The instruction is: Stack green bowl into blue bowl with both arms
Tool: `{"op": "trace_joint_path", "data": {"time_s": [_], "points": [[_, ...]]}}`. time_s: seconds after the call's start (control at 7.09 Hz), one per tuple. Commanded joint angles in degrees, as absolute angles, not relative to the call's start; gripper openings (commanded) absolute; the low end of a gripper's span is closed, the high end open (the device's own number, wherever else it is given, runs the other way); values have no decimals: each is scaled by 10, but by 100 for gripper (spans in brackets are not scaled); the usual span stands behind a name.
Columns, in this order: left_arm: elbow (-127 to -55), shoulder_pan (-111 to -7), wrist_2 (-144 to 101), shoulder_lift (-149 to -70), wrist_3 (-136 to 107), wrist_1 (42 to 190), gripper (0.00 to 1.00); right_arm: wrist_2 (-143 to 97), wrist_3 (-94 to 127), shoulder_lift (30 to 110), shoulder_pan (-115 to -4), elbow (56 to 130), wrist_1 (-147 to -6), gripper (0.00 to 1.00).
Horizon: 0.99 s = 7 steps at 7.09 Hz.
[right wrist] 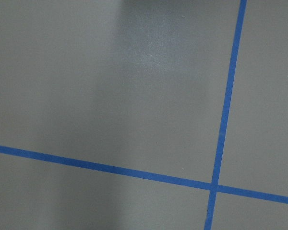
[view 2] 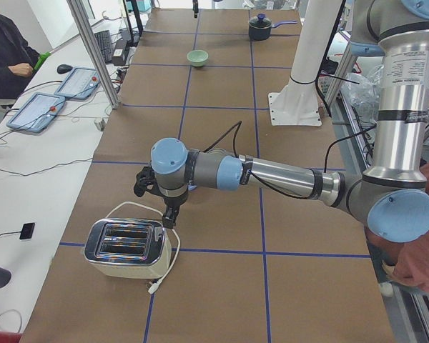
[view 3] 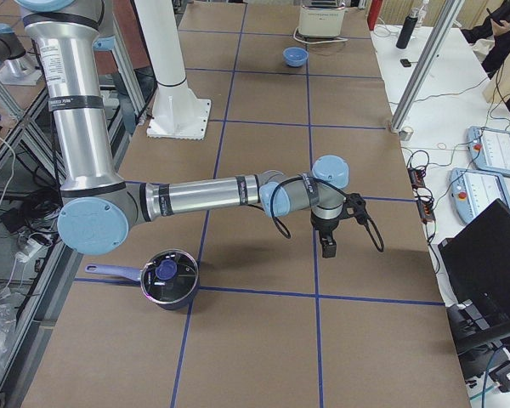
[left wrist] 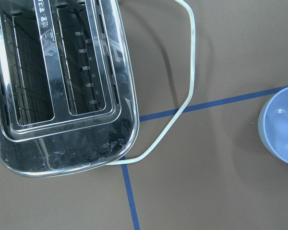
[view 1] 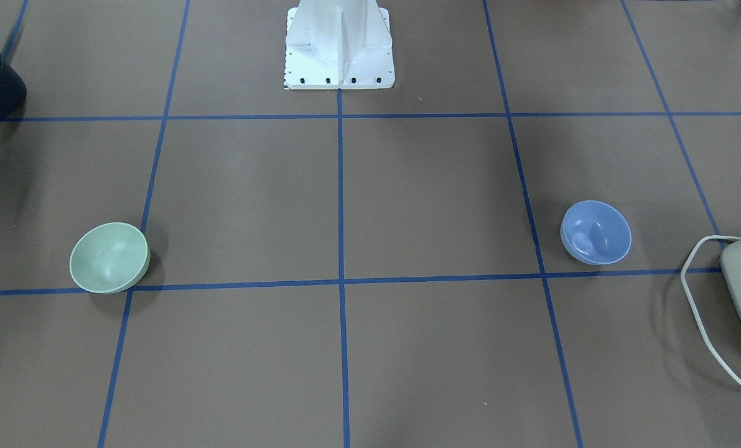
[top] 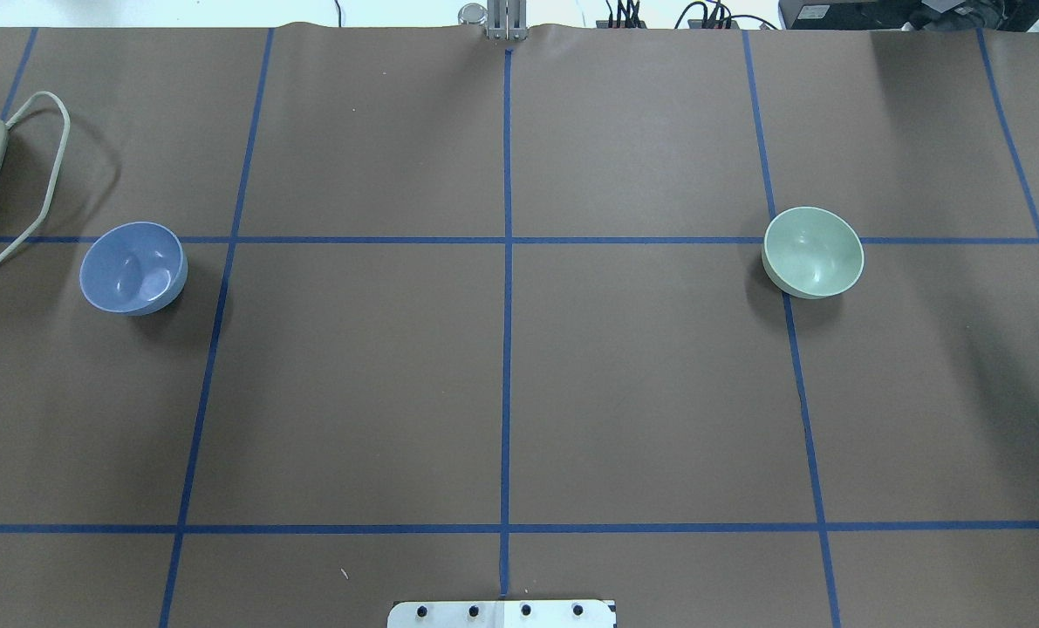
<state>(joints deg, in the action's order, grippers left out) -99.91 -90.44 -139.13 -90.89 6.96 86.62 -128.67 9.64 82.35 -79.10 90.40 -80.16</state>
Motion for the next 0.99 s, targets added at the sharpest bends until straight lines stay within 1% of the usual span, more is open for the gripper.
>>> {"op": "trace_joint_path", "data": {"time_s": [0.0, 0.14, 0.28, 0.42, 0.56, 0.71, 0.85], "points": [[-1000, -904, -1391, -909, 70, 866, 97, -1287, 101, 821, -791, 904, -802, 100], [-999, -904, -1390, -910, 69, 867, 97, -1279, 96, 818, -788, 897, -801, 100], [-1000, -904, -1390, -910, 69, 867, 97, -1262, 102, 794, -779, 876, -775, 100], [-1003, -904, -1391, -911, 69, 866, 98, -1256, 103, 788, -779, 860, -770, 100], [-1005, -903, -1390, -929, 49, 850, 97, -1265, 102, 796, -780, 864, -770, 100], [-1004, -898, -1390, -969, 12, 821, 97, -1277, 103, 822, -781, 885, -768, 100], [-999, -877, -1390, -1000, -20, 804, 97, -1281, 113, 830, -781, 904, -769, 100]]}}
